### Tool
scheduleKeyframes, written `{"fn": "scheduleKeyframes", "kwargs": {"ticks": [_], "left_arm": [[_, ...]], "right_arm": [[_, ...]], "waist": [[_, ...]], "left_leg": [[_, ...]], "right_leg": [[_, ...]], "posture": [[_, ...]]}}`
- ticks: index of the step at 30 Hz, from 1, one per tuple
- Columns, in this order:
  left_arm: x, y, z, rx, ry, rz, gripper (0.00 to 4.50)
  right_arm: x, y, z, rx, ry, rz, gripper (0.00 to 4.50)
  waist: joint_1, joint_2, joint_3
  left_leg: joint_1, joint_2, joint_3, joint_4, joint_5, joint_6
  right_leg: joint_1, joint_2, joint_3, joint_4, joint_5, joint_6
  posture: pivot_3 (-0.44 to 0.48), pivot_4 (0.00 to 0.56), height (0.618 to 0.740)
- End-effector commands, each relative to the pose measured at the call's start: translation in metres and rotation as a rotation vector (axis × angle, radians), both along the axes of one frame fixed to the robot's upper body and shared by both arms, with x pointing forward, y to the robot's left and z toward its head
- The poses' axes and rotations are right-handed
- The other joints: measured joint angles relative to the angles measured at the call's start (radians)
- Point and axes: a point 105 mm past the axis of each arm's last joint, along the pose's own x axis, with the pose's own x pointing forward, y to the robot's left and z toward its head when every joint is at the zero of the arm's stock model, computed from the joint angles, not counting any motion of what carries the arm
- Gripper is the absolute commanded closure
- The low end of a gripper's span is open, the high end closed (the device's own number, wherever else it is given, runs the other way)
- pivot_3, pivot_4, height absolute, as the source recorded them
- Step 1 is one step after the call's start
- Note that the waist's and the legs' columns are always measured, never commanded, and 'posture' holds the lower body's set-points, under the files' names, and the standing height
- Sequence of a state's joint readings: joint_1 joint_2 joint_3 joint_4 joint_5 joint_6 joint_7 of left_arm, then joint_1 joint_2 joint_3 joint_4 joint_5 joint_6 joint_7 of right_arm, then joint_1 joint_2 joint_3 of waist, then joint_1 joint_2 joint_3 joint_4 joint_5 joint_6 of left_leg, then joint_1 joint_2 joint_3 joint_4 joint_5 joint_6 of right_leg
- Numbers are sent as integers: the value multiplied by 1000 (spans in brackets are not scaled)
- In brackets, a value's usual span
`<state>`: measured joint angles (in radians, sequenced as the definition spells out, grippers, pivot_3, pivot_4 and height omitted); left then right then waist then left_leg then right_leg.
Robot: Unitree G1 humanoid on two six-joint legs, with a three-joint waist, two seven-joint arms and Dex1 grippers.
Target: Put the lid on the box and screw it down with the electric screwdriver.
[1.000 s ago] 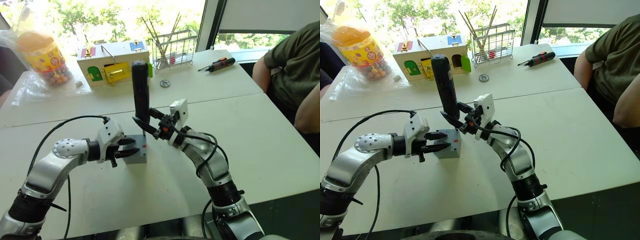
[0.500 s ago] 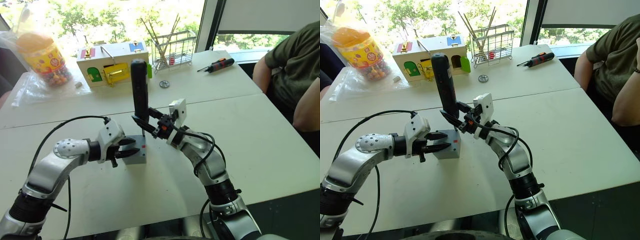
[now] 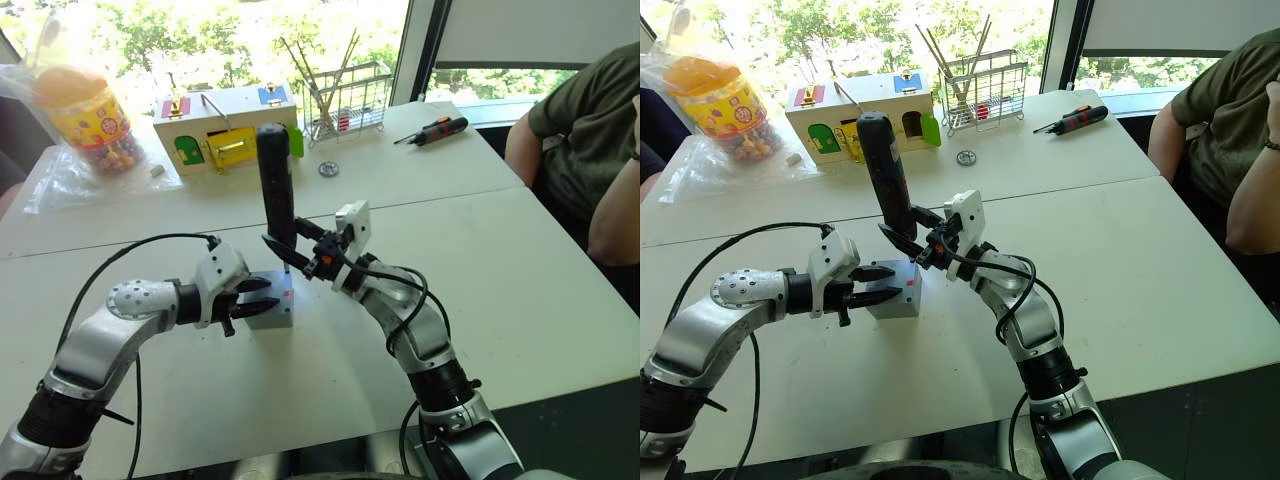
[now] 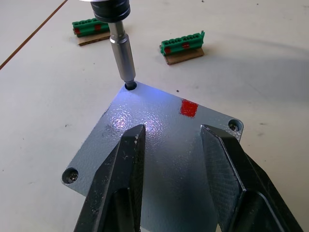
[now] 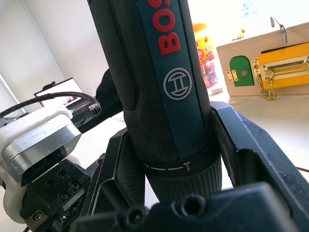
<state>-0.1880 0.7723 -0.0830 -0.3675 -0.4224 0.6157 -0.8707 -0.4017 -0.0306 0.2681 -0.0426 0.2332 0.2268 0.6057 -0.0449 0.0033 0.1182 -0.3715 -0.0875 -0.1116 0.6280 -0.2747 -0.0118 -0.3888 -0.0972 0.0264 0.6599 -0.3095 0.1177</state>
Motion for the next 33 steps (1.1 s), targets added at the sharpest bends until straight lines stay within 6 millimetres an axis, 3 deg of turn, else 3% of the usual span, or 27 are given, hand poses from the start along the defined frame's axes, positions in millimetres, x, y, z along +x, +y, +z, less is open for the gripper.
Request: {"fn": "scheduleKeyframes", "kwargs": {"ticks": [1,8,16,18,22,26,33], "left_arm": [[0,5,-8,21,22,20,2694],[1,3,-12,25,23,11,2694],[1,1,-16,25,29,7,2694],[1,0,-19,26,33,7,2694],[-1,1,-24,35,43,0,2694],[-1,-1,-26,28,52,-6,2694],[2,-6,-26,14,48,-11,2694]], "right_arm": [[-9,7,-68,-134,236,38,2744],[-7,5,-61,-124,217,26,2744],[-3,2,-38,-90,160,13,2744],[-3,2,-25,-70,135,12,2744],[-4,-1,18,-10,63,16,2744],[-9,-11,83,103,-6,28,2744],[0,-31,130,176,20,5,2744]], "waist": [[0,0,0],[0,0,0],[2,0,0],[3,1,0],[6,1,1],[10,1,7],[25,2,10]], "left_leg": [[0,0,0,0,0,0],[0,0,0,-1,0,0],[0,0,0,-1,0,0],[0,0,0,-1,0,0],[-1,0,-1,-1,0,0],[-4,0,-1,-1,0,0],[-6,0,-1,-1,1,-1]], "right_leg": [[0,0,0,0,0,0],[0,0,0,-1,0,0],[1,0,0,-3,0,0],[1,0,0,-4,0,0],[1,0,0,-5,0,0],[0,-1,0,-6,0,0],[-2,-1,-1,-6,0,0]], "posture": [[0,150,740],[0,150,740],[0,150,740],[0,150,740],[0,150,740],[0,150,740],[0,150,740]]}}
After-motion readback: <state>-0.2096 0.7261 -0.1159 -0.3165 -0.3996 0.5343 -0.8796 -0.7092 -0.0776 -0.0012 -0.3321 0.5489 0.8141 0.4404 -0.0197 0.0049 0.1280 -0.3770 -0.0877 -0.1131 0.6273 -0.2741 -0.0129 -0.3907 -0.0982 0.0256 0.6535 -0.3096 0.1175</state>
